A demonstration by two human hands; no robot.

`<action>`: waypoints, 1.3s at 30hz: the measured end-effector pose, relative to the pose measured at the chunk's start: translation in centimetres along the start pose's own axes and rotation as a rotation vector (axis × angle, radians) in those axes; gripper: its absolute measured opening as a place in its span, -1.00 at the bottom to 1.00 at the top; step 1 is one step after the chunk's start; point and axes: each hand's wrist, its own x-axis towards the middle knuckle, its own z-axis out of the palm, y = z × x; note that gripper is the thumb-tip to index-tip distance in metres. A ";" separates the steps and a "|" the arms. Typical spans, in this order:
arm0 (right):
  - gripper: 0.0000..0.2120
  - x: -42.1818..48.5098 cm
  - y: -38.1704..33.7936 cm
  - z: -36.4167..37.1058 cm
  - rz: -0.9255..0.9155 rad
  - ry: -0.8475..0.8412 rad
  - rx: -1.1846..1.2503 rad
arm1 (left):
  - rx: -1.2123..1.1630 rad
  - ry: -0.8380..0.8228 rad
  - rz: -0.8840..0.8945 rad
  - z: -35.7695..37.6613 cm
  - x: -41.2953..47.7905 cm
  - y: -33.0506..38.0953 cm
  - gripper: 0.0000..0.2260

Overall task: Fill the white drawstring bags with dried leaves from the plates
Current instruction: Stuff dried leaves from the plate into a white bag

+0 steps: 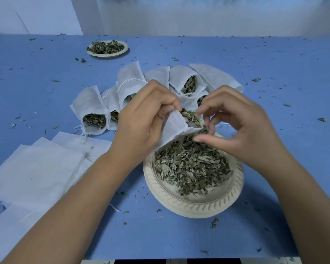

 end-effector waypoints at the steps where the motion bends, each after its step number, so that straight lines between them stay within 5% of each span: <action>1: -0.77 0.0 -0.1 0.2 -0.004 0.006 0.023 | 0.006 -0.006 0.002 0.0 0.0 0.0 -0.73; 7: -0.82 0.0 -0.9 0.1 -0.045 0.186 0.214 | -0.001 -0.075 0.022 0.1 -0.1 0.1 -0.75; 12: -0.88 -0.4 -0.9 2.1 -0.109 0.267 -0.007 | -0.054 -0.113 0.030 0.9 -0.6 0.7 -0.79; 16: -0.78 -0.3 -0.7 2.3 -0.062 0.189 0.109 | -0.064 -0.073 0.004 0.9 -0.4 0.8 -0.74; 20: -0.85 -0.4 -0.8 1.0 -0.140 0.349 -0.116 | -0.031 -0.024 -0.021 0.5 -0.4 0.5 -0.77; 25: -0.51 -0.6 -0.9 2.4 -0.064 -0.070 -0.343 | -0.068 -0.054 -0.006 0.7 -0.7 0.7 -0.80; 30: -0.46 -0.5 -1.2 1.0 -0.082 0.166 -0.181 | -0.056 -0.023 -0.006 0.5 -0.5 0.5 -0.80; 35: -0.48 -0.6 -0.9 2.7 -0.088 -0.166 -0.268 | -0.078 -0.057 0.019 0.7 -0.5 0.8 -0.77; 39: -0.70 -0.3 -1.2 1.1 -0.070 0.193 -0.083 | 0.012 0.020 -0.038 0.1 -0.2 -0.1 -0.81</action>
